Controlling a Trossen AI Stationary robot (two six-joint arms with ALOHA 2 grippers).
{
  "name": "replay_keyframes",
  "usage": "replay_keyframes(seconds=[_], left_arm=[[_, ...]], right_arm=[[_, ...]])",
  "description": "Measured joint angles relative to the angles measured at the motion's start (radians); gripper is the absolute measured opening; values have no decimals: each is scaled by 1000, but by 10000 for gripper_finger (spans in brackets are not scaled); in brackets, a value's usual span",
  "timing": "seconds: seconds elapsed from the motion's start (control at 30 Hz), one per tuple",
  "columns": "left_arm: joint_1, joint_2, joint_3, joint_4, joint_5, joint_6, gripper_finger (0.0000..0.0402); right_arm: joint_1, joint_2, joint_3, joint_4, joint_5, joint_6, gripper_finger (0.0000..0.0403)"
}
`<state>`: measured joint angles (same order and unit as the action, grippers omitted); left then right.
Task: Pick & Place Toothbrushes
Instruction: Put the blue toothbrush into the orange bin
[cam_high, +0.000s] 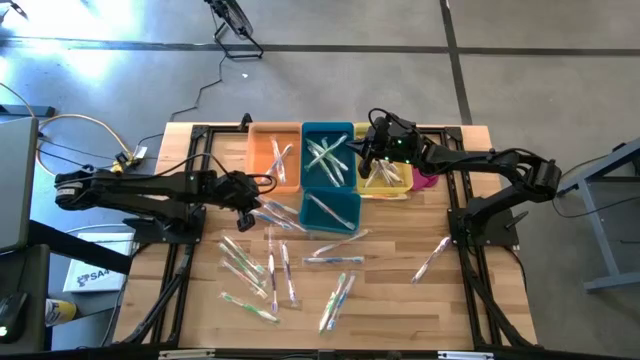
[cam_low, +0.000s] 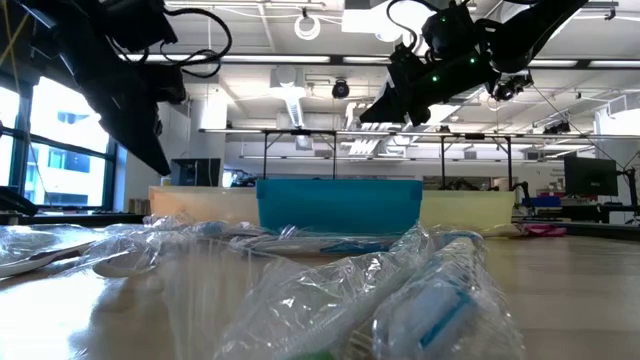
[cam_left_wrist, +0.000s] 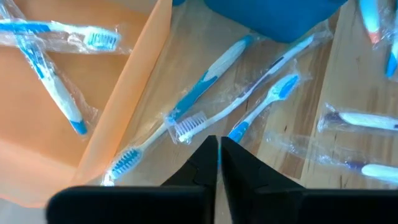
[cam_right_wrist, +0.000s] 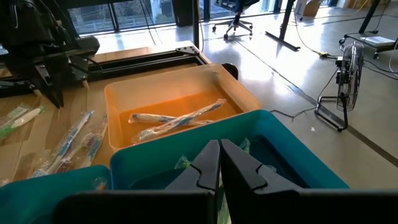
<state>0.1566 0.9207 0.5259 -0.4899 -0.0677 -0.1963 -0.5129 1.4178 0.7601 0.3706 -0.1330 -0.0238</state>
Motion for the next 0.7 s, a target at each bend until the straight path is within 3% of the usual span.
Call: replay_keyframes(seconds=[0.33,0.7], left_arm=[[0,15,0,-6,-3,13,128],[0,15,0,-7,-3,9,148]], right_arm=[[0,0,0,0,2,-7,7],[0,0,0,-1,2,-7,7]])
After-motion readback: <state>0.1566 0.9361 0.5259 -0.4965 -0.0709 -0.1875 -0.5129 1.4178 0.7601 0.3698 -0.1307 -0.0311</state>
